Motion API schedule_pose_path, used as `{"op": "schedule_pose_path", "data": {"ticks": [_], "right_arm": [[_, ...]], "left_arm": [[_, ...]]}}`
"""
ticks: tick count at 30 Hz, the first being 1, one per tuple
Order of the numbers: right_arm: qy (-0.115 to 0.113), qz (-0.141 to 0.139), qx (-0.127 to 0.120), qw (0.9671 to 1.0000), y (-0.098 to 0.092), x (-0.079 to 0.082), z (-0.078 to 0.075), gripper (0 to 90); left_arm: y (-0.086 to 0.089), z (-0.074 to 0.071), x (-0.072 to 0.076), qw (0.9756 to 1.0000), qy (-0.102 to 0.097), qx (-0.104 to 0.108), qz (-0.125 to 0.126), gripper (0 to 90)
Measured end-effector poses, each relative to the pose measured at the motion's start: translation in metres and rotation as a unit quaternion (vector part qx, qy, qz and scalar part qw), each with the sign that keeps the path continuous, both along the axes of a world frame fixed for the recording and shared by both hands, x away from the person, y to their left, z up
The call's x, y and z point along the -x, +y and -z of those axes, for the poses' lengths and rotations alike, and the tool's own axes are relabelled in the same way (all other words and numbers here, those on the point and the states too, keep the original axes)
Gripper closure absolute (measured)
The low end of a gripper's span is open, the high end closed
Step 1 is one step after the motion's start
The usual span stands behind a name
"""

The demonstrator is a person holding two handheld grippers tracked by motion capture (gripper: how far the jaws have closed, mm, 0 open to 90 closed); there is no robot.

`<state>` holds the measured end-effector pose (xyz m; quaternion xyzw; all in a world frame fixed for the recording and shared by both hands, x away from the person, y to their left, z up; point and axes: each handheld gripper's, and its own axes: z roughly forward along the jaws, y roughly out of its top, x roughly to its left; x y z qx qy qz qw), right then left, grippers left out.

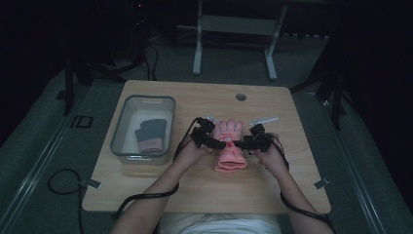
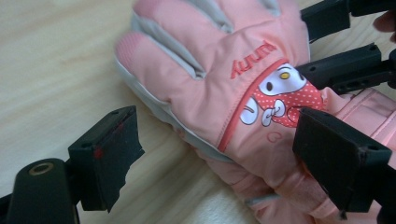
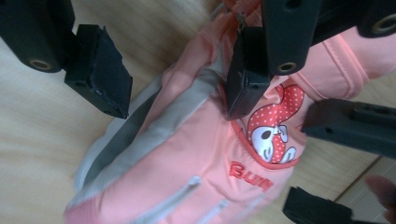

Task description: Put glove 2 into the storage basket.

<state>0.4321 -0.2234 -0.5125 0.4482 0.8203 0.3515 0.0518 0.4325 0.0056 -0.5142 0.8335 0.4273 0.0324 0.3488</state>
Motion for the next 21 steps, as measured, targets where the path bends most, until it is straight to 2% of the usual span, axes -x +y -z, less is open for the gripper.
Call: {"op": "schedule_pose_path", "data": {"ticks": [2,4,6,7,8,9,10,12,14,15,16,17,18,21], "right_arm": [[0.018,0.0,-0.016,0.9997,-0.001,-0.004,0.006,38.6],[0.041,0.005,-0.037,0.9985,-0.003,-0.008,0.011,35.2],[0.069,0.008,-0.058,0.9959,-0.006,-0.012,0.017,35.1],[0.069,0.008,-0.058,0.9959,-0.006,-0.012,0.017,35.1],[0.08,0.01,-0.068,0.9944,-0.006,-0.014,0.02,35.2],[0.098,0.012,-0.081,0.9918,-0.007,-0.016,0.023,36.4],[0.111,0.012,-0.093,0.9894,-0.007,-0.017,0.025,37.3],[0.121,0.015,-0.103,0.9872,-0.007,-0.018,0.026,41.1],[0.117,0.015,-0.101,0.9878,-0.006,-0.017,0.026,43.0],[0.111,0.014,-0.096,0.989,-0.004,-0.016,0.024,46.0],[0.079,0.009,-0.071,0.9943,0.002,-0.011,0.019,54.4],[0.064,0.01,-0.058,0.9962,0.005,-0.007,0.016,58.3],[0.05,0.01,-0.047,0.9976,0.008,-0.004,0.013,61.1],[0.031,0.012,-0.036,0.9988,0.013,0.002,0.009,65.8]], "left_arm": [[0.001,0.009,-0.005,0.9996,0.025,0.01,-0.008,14.2],[0.002,0.015,-0.008,0.9989,0.04,0.023,-0.01,14.4],[0.001,0.018,-0.009,0.9977,0.05,0.045,0.0,22.5],[0.001,0.018,-0.009,0.9977,0.05,0.045,0.0,27.8],[0.002,0.02,-0.01,0.9962,0.063,0.06,0.005,27.8],[0.002,0.022,-0.011,0.9952,0.071,0.067,0.006,33.9],[0.003,0.024,-0.013,0.9938,0.082,0.074,0.006,35.1],[0.005,0.026,-0.015,0.991,0.098,0.091,0.004,38.7],[0.005,0.027,-0.015,0.9905,0.099,0.095,0.006,48.7],[0.005,0.027,-0.015,0.9905,0.099,0.095,0.006,48.7],[0.002,0.021,-0.011,0.993,0.08,0.086,0.014,62.5],[0.001,0.018,-0.009,0.9943,0.072,0.077,0.016,66.9],[0.0,0.015,-0.008,0.995,0.068,0.071,0.017,69.5],[-0.002,0.009,-0.006,0.9961,0.062,0.061,0.016,72.9]]}}
